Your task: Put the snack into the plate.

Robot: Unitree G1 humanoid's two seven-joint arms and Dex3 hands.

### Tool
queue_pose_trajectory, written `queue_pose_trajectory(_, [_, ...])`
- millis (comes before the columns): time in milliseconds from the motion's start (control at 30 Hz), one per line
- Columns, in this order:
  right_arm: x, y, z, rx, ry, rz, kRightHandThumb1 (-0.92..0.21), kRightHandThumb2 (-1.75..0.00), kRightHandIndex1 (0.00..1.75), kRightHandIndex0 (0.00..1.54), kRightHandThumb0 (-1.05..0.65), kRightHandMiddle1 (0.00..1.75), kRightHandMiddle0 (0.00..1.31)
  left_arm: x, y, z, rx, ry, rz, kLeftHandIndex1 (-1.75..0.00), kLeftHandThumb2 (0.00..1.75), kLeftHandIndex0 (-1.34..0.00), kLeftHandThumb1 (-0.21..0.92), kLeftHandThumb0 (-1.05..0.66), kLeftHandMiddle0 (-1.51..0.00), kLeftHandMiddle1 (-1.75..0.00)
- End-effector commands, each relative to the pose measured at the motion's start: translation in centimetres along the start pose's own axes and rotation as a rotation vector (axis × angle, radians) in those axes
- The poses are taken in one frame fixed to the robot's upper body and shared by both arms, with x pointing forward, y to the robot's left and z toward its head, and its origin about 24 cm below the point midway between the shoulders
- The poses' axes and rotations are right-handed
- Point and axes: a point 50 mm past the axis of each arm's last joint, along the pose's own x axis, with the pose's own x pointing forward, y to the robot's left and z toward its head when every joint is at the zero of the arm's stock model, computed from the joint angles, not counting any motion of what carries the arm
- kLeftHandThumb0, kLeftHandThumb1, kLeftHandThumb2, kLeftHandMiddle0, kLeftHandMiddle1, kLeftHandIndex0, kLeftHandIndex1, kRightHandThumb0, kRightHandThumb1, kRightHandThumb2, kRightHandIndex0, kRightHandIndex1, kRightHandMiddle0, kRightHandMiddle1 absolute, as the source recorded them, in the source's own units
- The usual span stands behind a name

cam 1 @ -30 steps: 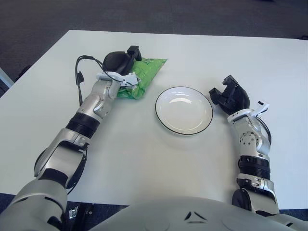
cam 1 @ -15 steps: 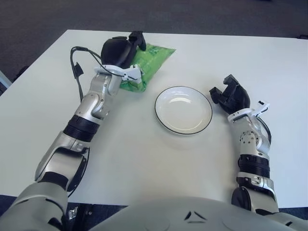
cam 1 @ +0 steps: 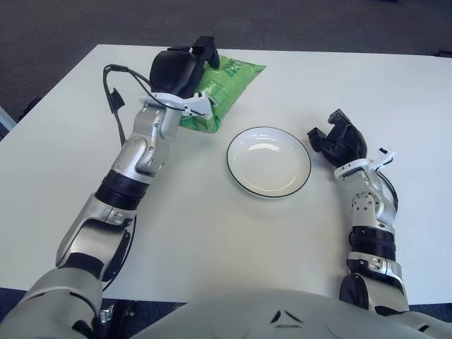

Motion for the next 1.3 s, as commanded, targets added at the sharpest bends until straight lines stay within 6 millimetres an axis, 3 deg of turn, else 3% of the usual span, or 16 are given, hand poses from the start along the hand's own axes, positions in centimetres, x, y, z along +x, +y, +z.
queue_pose_trajectory(0, [-1.2, -1.9, -2.0, 0.023, 0.085, -0.096, -0.24, -1.41, 1.75, 1.24, -0.51, 1.75, 0.67, 0.2, 0.6, 0.2, 0.002, -0.023, 0.026, -1.75, 1.74, -0.69, -0.08, 0.0, -0.93, -1.66])
queue_pose_trajectory(433, [-1.2, -1.9, -2.0, 0.022, 0.087, -0.09, -0.24, -1.41, 1.75, 1.24, -0.51, 1.75, 0.68, 0.6, 1.7, 2.9, -0.029, -0.134, 0.059, -1.75, 1.75, -0.69, -0.08, 0.0, -0.91, -1.7])
queue_pose_trajectory(1267, [-1.2, -1.4, -2.2, 0.02, 0.078, -0.089, -0.24, -1.41, 1.75, 1.25, -0.51, 1.75, 0.67, 0.4, 0.4, 6.7, -0.143, -0.292, -0.049, -1.75, 1.75, -0.68, -0.07, 0.0, -0.88, -1.73])
